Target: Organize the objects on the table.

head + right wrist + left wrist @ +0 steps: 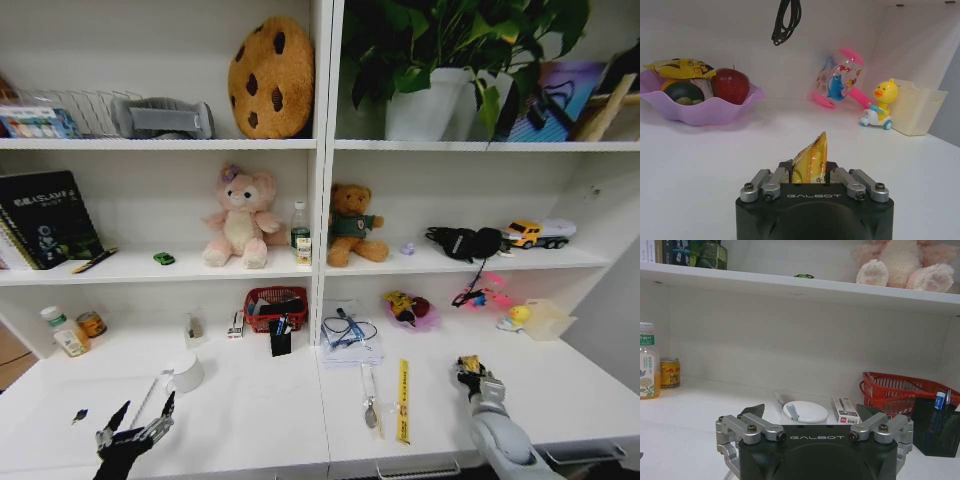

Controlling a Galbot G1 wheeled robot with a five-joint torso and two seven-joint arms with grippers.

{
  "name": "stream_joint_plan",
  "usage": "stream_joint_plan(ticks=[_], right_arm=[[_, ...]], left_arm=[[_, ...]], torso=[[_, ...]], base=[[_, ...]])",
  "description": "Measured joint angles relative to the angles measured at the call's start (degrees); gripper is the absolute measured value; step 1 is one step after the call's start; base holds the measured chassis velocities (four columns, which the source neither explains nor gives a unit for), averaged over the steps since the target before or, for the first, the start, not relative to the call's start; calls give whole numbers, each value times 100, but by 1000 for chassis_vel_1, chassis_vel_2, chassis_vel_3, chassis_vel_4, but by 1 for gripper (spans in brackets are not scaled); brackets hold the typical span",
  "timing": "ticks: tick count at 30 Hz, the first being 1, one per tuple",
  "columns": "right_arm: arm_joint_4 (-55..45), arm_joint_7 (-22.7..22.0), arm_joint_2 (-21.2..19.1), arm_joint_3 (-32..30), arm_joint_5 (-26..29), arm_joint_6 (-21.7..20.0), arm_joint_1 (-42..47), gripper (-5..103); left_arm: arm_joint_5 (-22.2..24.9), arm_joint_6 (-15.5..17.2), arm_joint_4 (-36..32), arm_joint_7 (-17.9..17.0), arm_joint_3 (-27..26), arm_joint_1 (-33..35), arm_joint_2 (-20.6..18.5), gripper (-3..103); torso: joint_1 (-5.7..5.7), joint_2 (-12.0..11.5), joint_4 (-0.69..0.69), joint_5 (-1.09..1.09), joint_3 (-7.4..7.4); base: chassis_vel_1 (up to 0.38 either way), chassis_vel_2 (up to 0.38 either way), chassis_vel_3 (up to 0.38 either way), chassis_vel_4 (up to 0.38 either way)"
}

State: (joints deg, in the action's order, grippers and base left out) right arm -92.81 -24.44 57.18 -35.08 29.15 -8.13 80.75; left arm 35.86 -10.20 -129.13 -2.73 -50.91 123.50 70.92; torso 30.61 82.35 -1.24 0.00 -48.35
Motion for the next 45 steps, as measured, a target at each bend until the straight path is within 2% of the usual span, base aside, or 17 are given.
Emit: stream_joint_plan(ticks=[1,3,6,15,21,23,26,30,31,33,34,36,37,39,40,42,45], right_arm=[[0,0,0,0,0,0,0,31],[-43,4,2,-12,-41,12,6,20],[-102,4,9,-16,-71,13,3,14],[-316,4,11,9,-125,-13,-123,14],[-190,102,-60,418,-133,18,-928,14],[192,170,-106,731,-141,45,-1595,14],[315,182,-108,821,-126,47,-1777,14],[1173,260,-85,1541,-66,237,-2784,11],[1173,260,-85,1541,-66,237,-2784,11],[1536,396,-34,1890,-85,297,-3246,20],[1536,396,-34,1890,-85,297,-3246,20],[1742,397,62,2006,-132,333,-3493,31],[1742,397,62,2006,-132,333,-3493,31],[1696,341,97,1964,-128,321,-3445,41],[1696,341,97,1964,-128,321,-3445,41],[1479,317,59,1825,-126,314,-3149,52],[1330,293,30,1728,-136,317,-2957,57]], left_arm=[[0,0,0,0,0,0,0,100],[0,0,0,0,0,0,0,100],[0,0,0,0,0,0,0,100],[0,0,0,0,0,0,0,100],[0,0,0,0,0,0,0,100],[0,0,0,0,0,0,0,100],[0,0,0,0,0,0,0,100],[0,0,0,0,0,0,0,100],[0,0,0,0,0,0,0,100],[0,0,0,0,0,0,0,100],[0,0,0,0,0,0,0,100],[0,-1,0,0,0,0,0,100],[0,-1,0,0,0,0,0,100],[0,0,0,0,0,0,0,100],[0,0,0,0,0,0,0,100],[0,-1,0,0,0,0,0,100],[0,0,0,0,0,0,0,100]], torso=[[0,0,0,0,0],[0,0,0,0,0],[0,0,0,0,0],[0,0,0,-1,0],[0,0,0,0,0],[0,0,1,-1,0],[0,0,1,0,0],[0,-1,3,1,-1],[0,-1,3,1,-1],[1,0,1,0,-1],[1,0,1,0,-1],[1,-1,2,0,0],[1,-1,2,0,0],[0,-1,2,0,0],[0,-1,2,0,0],[1,0,-1,0,0],[0,0,-2,0,0]], base=[[0,0,0,0],[0,0,0,0],[0,0,0,0],[0,0,0,0],[0,0,0,0],[0,0,0,0],[0,0,0,0],[0,0,0,0],[0,0,0,0],[0,0,0,0],[0,0,0,0],[0,0,0,0],[0,0,0,0],[0,0,0,0],[0,0,0,0],[0,0,0,0],[0,0,0,0]])
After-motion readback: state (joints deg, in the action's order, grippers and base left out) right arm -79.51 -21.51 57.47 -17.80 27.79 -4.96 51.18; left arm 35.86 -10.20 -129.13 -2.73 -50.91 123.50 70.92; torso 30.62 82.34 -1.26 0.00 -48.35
